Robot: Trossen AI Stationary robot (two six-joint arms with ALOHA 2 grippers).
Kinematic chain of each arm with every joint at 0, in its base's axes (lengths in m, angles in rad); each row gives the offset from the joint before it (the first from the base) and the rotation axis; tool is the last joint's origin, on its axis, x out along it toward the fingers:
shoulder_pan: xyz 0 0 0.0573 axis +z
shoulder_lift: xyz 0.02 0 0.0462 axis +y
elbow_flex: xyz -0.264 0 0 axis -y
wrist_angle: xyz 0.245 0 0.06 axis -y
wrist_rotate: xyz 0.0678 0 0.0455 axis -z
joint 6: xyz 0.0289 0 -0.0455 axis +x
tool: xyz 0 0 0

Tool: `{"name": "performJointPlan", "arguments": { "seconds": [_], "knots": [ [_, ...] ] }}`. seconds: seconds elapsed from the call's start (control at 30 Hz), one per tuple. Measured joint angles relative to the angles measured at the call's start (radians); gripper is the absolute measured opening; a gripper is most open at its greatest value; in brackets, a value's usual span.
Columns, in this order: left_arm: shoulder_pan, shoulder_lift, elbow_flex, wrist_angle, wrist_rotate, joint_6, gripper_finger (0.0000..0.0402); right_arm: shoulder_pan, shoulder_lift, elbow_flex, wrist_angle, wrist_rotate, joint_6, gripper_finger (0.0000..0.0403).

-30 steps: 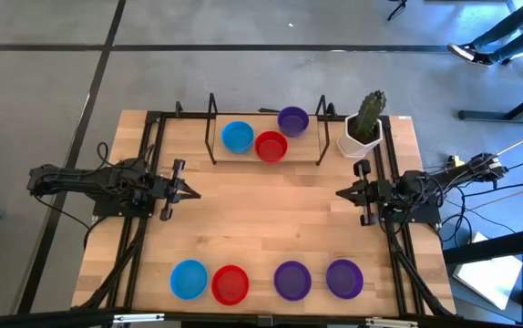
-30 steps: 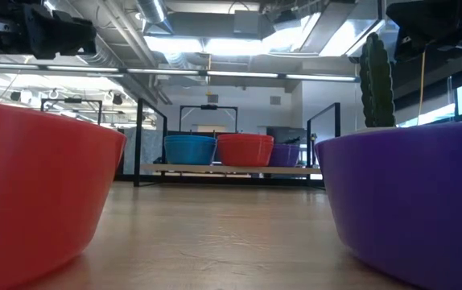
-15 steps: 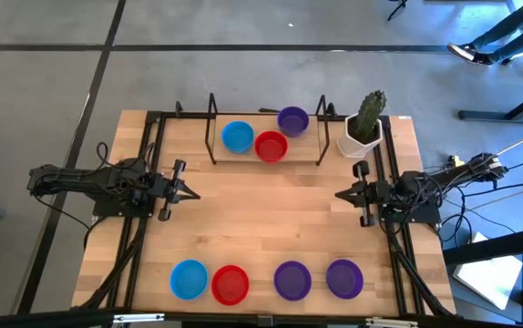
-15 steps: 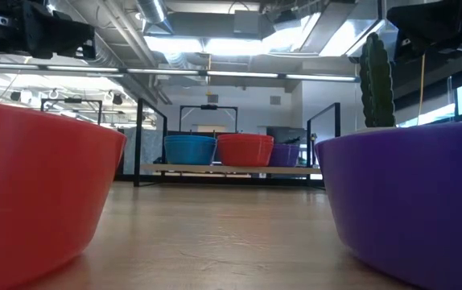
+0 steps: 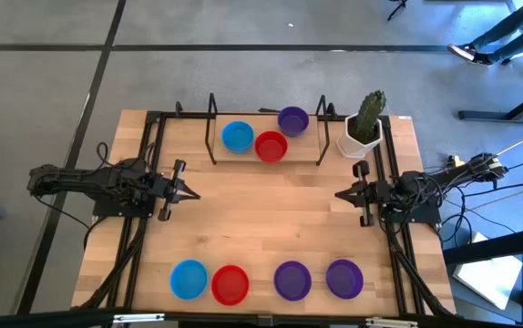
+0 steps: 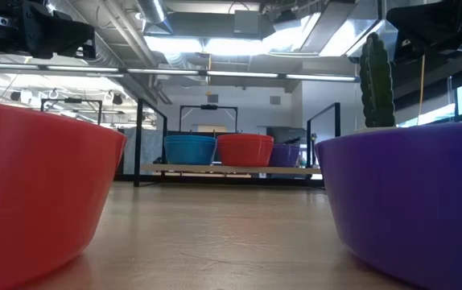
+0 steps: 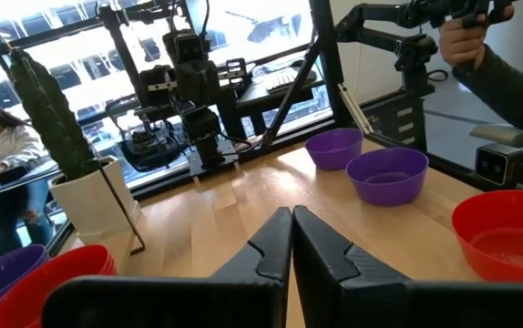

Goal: Pick & Place Mini bowls
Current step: Stack the purple bowl on the purple bowl on the shelf

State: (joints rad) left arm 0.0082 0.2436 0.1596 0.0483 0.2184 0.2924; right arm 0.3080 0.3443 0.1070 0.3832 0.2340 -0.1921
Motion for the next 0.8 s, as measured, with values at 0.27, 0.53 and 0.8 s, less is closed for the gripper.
{"name": "performJointPlan", "arguments": {
  "seconds": [0.27, 0.53, 0.8],
  "knots": [
    [0.000, 0.000, 0.000, 0.000, 0.000, 0.001, 0.0006, 0.000, 0.000, 0.000, 0.000, 0.000, -0.008, 0.0003],
    [0.000, 0.000, 0.000, 0.000, -0.001, 0.001, 0.0010, 0.000, 0.014, 0.069, -0.009, 0.062, -0.023, 0.0003],
    [0.000, 0.000, 0.000, 0.000, -0.016, 0.001, 0.0006, 0.000, 0.220, 0.408, -0.400, 0.163, 0.029, 0.0003]
  ]
}}
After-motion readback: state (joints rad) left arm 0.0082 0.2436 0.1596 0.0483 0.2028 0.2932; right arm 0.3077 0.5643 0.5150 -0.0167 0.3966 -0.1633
